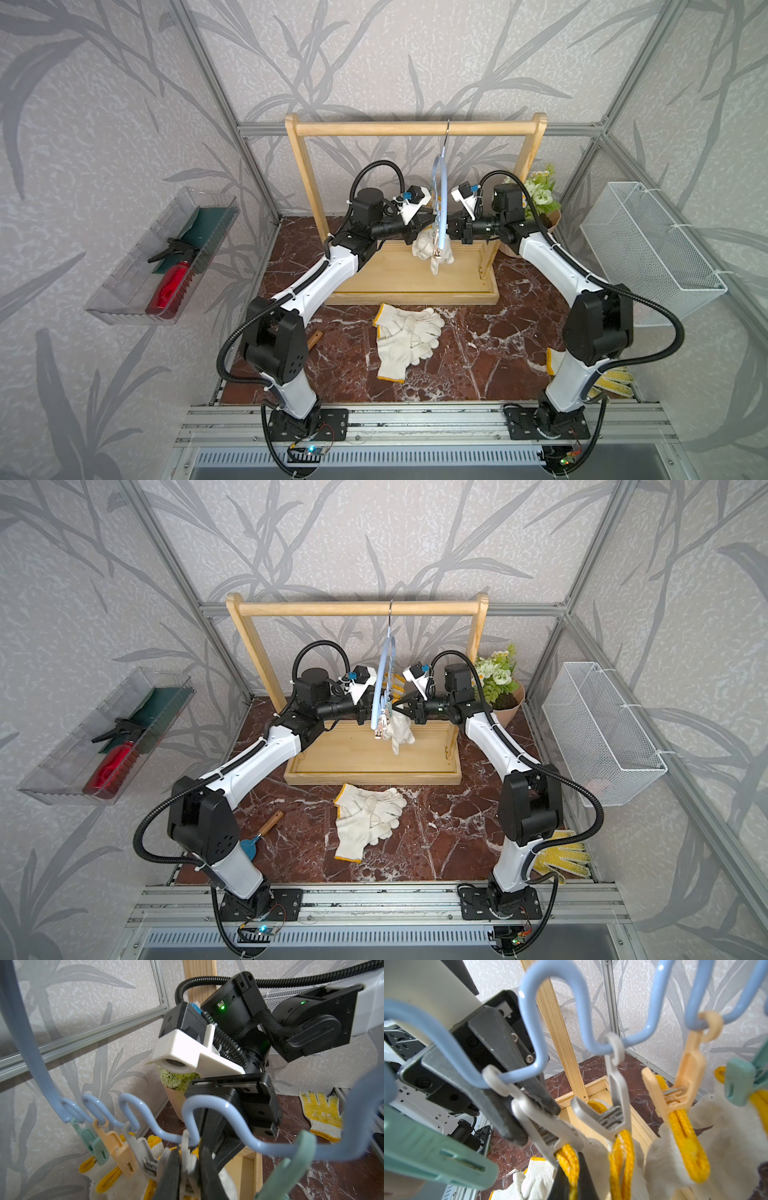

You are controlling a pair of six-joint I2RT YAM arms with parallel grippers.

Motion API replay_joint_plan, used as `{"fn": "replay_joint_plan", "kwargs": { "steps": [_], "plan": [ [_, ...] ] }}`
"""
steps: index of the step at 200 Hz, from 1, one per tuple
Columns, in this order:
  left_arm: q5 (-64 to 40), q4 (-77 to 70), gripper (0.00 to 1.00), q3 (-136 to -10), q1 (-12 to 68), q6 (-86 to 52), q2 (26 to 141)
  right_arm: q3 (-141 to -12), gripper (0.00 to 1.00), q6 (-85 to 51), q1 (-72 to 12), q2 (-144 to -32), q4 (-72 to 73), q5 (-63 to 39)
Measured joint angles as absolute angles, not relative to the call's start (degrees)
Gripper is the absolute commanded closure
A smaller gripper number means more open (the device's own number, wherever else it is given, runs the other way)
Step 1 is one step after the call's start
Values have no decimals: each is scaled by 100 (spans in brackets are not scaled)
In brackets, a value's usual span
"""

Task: Clip the gloves onto a hanger to dry
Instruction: Clamp the glove onto the hanger.

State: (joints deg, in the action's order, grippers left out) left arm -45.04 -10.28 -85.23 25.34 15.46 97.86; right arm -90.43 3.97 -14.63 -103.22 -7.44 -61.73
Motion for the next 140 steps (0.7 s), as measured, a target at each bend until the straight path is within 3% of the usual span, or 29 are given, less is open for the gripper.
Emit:
{"fn": "replay_joint_plan", "kwargs": {
  "steps": [111, 140],
  "plan": [
    [-4357, -891, 100, -8547, 2534, 1922, 9780, -8851, 100, 91, -1450, -10291, -301, -6180],
    [-4362, -843, 76, -8569, 2534, 1968, 9780, -8825, 93, 64, -1450, -10280, -274, -6187]
  ]
}}
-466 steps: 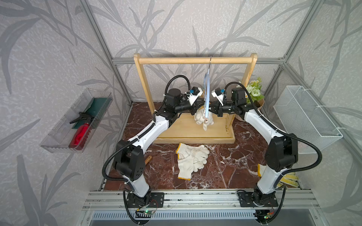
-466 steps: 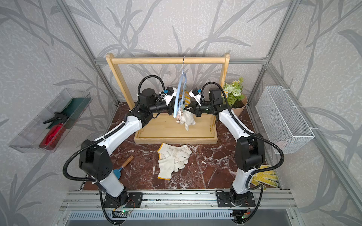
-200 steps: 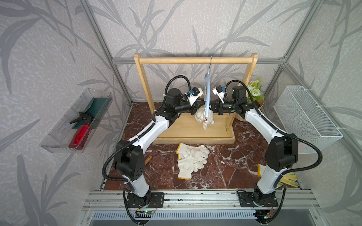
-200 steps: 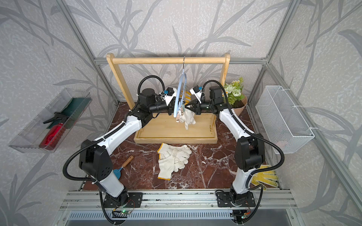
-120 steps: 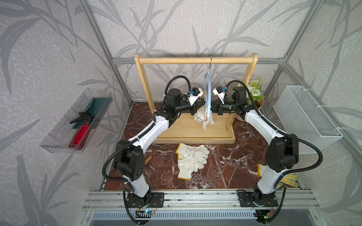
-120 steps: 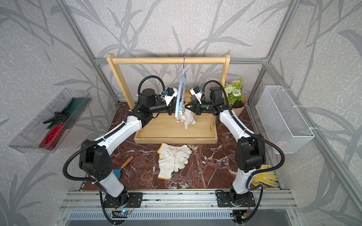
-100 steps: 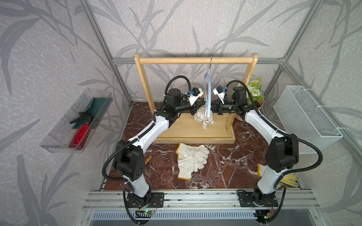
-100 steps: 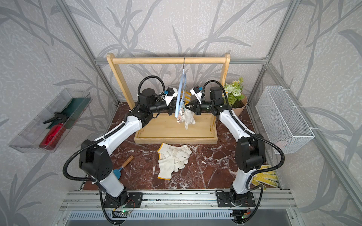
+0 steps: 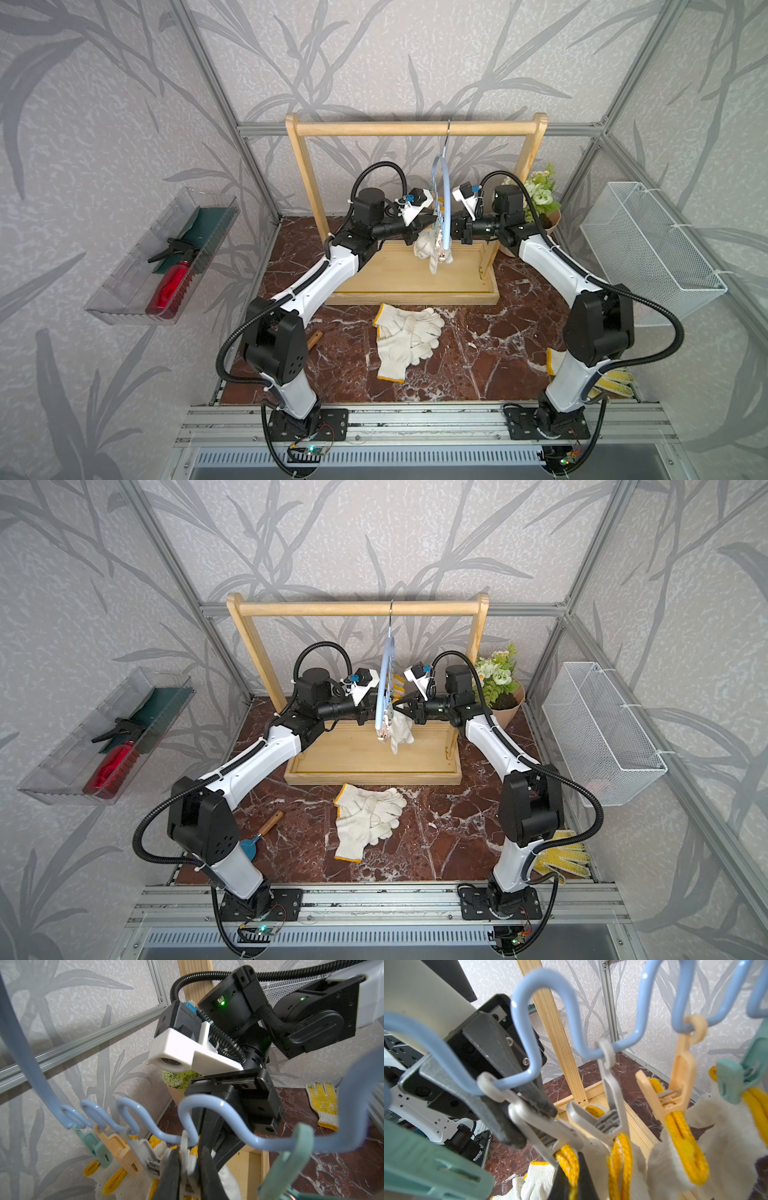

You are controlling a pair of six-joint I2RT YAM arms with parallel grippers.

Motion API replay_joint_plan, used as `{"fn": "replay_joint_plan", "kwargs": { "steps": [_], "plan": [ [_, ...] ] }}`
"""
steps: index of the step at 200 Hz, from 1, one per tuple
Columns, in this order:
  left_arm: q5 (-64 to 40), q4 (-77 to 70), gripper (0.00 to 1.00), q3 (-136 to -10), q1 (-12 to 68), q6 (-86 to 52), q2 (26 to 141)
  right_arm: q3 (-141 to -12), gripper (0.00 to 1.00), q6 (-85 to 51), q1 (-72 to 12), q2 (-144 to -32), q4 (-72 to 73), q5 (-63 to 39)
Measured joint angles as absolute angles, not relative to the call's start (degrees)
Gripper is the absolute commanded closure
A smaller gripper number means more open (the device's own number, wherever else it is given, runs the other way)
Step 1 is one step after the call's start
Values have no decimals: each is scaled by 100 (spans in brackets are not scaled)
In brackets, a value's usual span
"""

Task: Clip the gloves onto a hanger to dry
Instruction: Clamp the glove onto the hanger, then pick up the glove from the center of the board.

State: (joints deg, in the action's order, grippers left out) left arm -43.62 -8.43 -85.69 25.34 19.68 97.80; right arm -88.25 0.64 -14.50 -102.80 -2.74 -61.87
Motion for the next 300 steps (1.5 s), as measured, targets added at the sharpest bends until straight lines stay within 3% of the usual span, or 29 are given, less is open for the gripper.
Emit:
{"fn": "replay_joint_plan", "kwargs": {
  "steps": [46, 75, 113, 191, 244, 300],
  "plan": [
    [-4397, -755, 66, -8578, 2539, 1938, 9780, -8746, 80, 19, -1398, -10186, -211, -6233],
    [-4375, -534, 56, -8527, 2532, 1868, 9780, -8733, 62, 40, -1219, -10038, -69, -6257],
    [-4338, -366, 43, -8364, 2469, 1800, 9727, -8586, 53, 163, -1098, -9852, -27, -6027],
    [-4237, -285, 37, -7815, 2344, 1778, 9059, -7266, 46, 261, -1076, -9063, -82, -5092],
    [-3389, -626, 34, -6451, 2248, 1326, 8300, -6038, 46, 154, -1184, -7920, -126, -4141],
    [-2062, -851, 31, -5308, 2158, 552, 7723, -4056, 46, -351, -2392, -6746, 23, -3135]
  ]
}}
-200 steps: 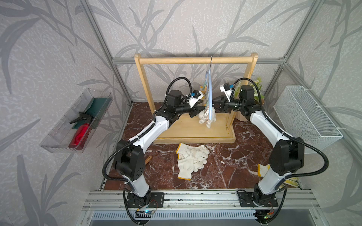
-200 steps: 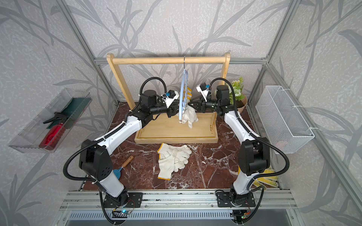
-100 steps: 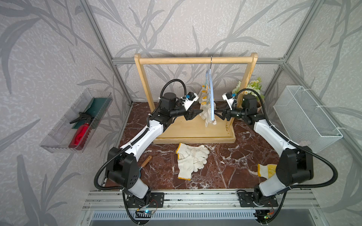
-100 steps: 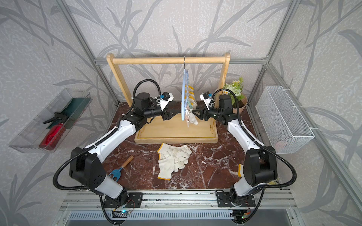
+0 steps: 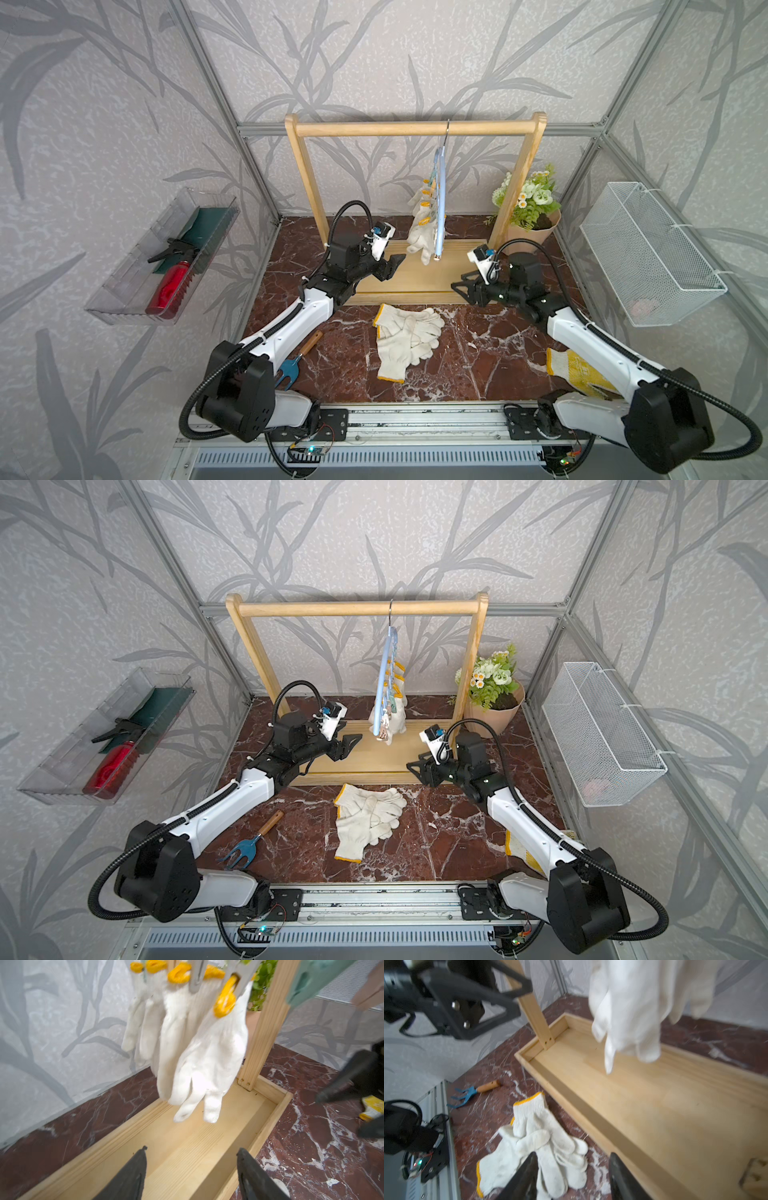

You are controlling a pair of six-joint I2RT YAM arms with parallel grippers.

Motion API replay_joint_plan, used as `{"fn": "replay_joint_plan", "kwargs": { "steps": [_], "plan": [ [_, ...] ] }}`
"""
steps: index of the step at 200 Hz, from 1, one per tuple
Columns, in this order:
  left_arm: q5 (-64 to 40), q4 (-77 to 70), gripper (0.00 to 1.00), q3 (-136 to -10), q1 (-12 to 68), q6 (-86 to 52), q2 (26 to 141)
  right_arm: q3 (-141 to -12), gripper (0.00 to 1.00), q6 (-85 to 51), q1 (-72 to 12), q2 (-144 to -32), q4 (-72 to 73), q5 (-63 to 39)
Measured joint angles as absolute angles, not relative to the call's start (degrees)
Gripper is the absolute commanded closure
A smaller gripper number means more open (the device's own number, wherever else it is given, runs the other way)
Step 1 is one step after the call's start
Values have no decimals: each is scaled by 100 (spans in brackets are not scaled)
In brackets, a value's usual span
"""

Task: Clip the gloves onto a hanger to dry
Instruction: Pick up the glove from the center of the board.

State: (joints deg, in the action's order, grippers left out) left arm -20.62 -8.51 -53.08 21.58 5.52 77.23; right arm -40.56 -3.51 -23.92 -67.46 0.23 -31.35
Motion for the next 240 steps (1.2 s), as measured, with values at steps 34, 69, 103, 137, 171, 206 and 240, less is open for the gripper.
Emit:
{"fn": "replay_joint_plan", "kwargs": {
  "steps": [34, 69, 103, 137, 171, 206, 240],
  "plan": [
    [-1448, -845, 30, -4984, 2119, 222, 7446, -3194, 49, -670, -3780, -6517, 270, -2515],
    [-1153, -840, 29, -4672, 2082, 10, 7223, -3046, 57, -615, -5277, -6772, 311, -1835],
    [-1009, -812, 29, -4458, 2051, -78, 7004, -3610, 60, -231, -6226, -7787, 187, -1649],
    [-910, -801, 28, -4237, 2043, -110, 6696, -4239, 60, 154, -6576, -8770, 165, -1715],
    [-816, -773, 28, -3990, 2023, -108, 6477, -4729, 58, 408, -6709, -9568, 152, -1756],
    [-738, -768, 28, -3789, 2023, -104, 6383, -4921, 59, 530, -6724, -10064, 75, -1695],
    [-709, -779, 27, -3706, 2023, -95, 6324, -4960, 73, 572, -6729, -10106, 73, -1590]
  ]
}}
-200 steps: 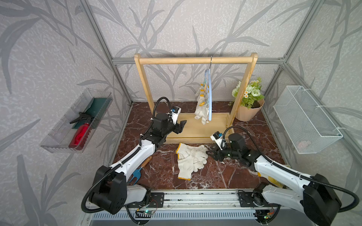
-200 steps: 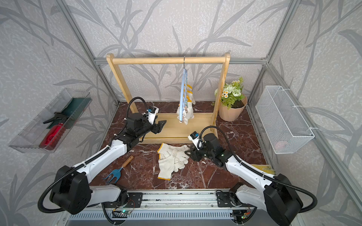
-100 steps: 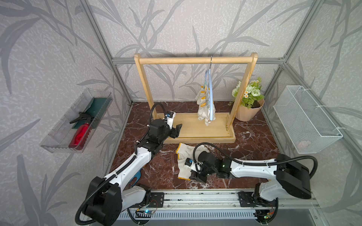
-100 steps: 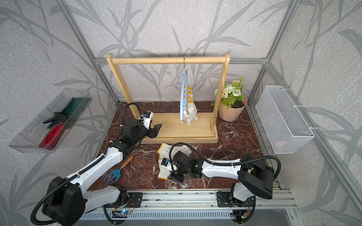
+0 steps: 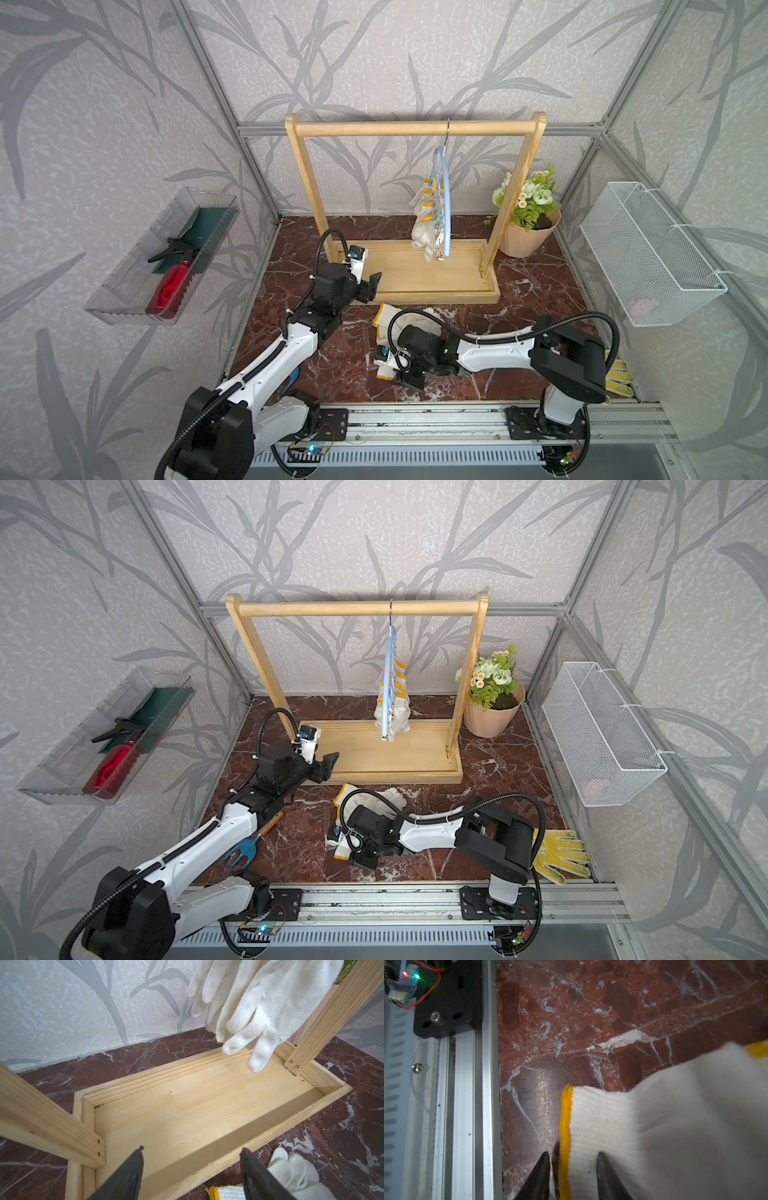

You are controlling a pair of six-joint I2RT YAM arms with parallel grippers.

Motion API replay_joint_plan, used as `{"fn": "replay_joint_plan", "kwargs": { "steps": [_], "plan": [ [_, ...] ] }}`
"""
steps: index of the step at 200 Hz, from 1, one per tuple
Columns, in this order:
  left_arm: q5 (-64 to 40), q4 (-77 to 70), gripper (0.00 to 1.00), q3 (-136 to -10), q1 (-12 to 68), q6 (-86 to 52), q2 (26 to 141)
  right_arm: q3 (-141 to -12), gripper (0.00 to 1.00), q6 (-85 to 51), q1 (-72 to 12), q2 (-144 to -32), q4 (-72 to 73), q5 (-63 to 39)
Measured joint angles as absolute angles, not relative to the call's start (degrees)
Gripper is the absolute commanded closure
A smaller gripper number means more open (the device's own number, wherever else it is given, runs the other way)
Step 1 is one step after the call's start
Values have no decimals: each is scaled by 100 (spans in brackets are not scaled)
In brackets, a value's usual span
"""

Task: Clip the gloves onto a hanger to dry
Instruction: Pick up the glove from the center of the board.

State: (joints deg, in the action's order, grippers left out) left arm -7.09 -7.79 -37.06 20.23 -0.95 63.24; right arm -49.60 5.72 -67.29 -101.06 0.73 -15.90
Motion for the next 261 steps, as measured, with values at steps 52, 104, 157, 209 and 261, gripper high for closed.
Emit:
{"fn": "replay_joint_plan", "kwargs": {
  "steps": [52, 104, 157, 209, 261],
  "plan": [
    [-827, -963, 28, -3428, 2023, -58, 6018, -4888, 100, 329, -6595, -10022, 43, -1688],
    [-2165, -1133, 30, -3253, 2021, 161, 5808, -4729, 100, -322, -5166, -8744, -550, -3225],
    [-3632, -1286, 31, -3218, 2239, 228, 5363, -5332, 100, -464, -3830, -7944, -1391, -4399],
    [-4412, -526, 31, -3330, 2860, 740, 5402, -5638, 100, -460, -3380, -7953, -1990, -4925],
    [-4534, -102, 32, -3365, 3061, 1074, 5627, -5975, 100, -443, -3253, -7955, -2246, -5262]
  ]
}}
